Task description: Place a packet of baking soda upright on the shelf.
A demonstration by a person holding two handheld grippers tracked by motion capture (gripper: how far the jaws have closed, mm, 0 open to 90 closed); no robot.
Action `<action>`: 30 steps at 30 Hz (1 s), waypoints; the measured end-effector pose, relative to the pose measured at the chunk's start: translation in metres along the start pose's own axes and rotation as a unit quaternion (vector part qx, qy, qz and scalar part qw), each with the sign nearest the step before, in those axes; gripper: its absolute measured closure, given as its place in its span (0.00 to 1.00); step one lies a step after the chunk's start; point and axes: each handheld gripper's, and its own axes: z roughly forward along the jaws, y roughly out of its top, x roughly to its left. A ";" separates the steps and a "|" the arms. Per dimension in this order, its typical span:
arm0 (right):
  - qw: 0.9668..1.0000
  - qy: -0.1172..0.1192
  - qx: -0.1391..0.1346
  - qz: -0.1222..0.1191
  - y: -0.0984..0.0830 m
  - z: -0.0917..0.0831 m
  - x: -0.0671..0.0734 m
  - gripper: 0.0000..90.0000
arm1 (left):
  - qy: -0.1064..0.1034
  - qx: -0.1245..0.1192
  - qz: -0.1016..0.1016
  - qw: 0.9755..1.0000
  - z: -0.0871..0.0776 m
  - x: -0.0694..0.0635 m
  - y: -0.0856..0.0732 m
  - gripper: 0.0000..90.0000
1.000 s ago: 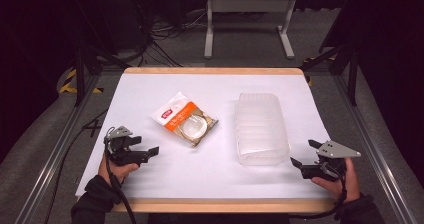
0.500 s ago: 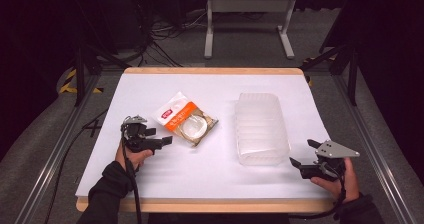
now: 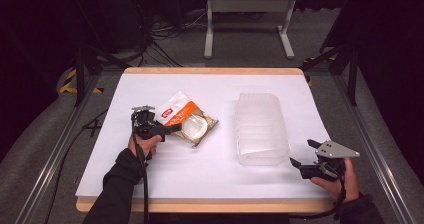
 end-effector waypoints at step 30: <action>1.000 0.002 -0.002 0.006 -0.001 -0.003 -0.001 0.14 | -0.024 -0.128 0.099 0.987 0.009 -0.050 0.017 1.00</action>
